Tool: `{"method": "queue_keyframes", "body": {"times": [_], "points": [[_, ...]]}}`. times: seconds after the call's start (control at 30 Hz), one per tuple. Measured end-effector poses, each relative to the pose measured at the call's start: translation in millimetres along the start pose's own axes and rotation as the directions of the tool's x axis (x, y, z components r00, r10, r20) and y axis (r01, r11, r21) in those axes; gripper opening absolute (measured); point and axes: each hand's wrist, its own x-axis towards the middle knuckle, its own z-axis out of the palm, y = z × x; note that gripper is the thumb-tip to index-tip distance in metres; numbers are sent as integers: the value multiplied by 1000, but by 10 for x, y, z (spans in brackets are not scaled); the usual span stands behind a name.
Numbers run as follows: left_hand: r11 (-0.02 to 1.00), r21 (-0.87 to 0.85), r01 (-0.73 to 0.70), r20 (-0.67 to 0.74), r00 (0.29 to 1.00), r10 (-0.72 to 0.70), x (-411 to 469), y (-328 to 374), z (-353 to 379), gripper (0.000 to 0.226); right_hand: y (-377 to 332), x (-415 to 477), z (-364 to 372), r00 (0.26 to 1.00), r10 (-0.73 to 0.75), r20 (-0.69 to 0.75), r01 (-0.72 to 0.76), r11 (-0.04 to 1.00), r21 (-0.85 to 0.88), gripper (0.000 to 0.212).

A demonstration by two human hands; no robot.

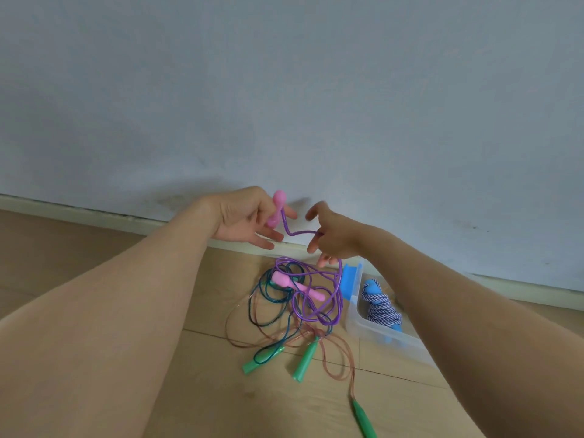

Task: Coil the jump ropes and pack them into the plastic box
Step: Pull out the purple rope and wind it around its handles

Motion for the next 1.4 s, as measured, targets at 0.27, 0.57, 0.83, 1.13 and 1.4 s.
{"method": "queue_keyframes", "body": {"times": [0.27,0.57,0.83,1.13,1.4], "points": [[993,-77,88,29,996,-86,113,-174,-159,34,-79,317,518,947,62,315,88,894,-439,53],[718,655,236,-270,960,-69,161,-441,-339,33,-207,624,1168,967,-12,254,185,721,-668,25],[545,772,328,-348,935,-70,129,-560,-494,24,-115,870,1428,940,33,340,324,228,-918,8],[456,853,255,-289,957,4,157,-586,-513,27,15,972,1447,936,102,338,266,426,-865,48],[352,901,255,-276,961,12,128,-557,-530,27,49,1059,1154,973,-180,-143,63,807,-587,17]]}}
